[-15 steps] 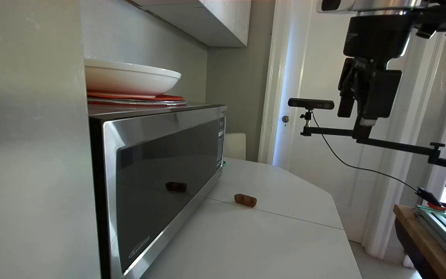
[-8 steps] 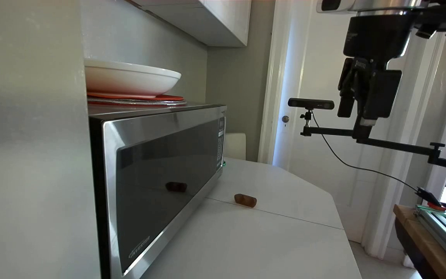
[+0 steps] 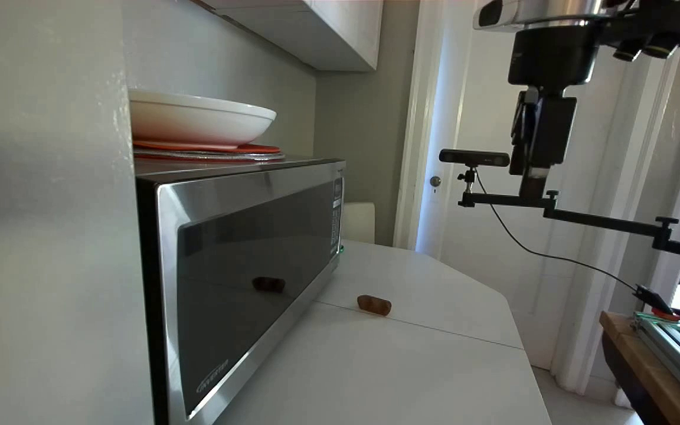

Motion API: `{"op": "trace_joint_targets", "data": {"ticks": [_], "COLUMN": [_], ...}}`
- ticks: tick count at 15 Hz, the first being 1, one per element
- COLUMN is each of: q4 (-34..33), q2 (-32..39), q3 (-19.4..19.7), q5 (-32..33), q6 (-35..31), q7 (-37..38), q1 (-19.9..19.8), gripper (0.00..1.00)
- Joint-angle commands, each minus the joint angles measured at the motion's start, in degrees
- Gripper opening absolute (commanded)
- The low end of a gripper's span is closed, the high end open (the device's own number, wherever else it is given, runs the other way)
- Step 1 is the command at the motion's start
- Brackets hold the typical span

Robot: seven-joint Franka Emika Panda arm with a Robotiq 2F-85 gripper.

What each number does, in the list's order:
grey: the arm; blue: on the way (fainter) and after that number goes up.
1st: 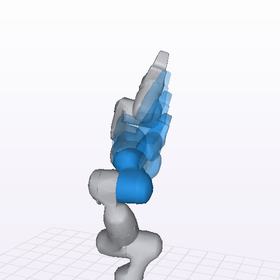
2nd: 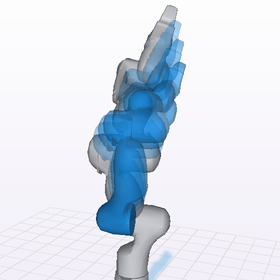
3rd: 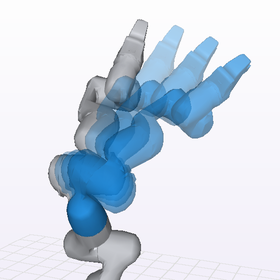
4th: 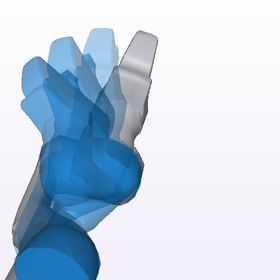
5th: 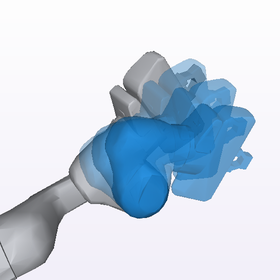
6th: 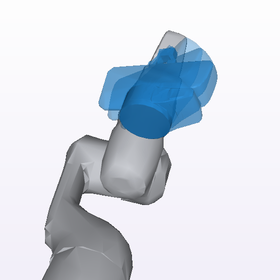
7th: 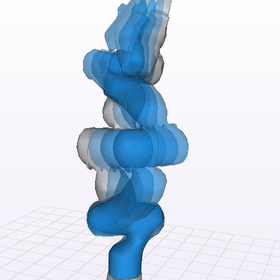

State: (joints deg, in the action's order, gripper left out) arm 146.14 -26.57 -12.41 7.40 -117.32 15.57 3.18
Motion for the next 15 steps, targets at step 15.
{"op": "trace_joint_targets", "data": {"ticks": [15], "q4": [-7.7], "q2": [2.5], "q3": [13.0], "q5": [-12.8], "q6": [-0.8], "q7": [-3.0], "q1": [-5.4], "gripper": [1.00]}}
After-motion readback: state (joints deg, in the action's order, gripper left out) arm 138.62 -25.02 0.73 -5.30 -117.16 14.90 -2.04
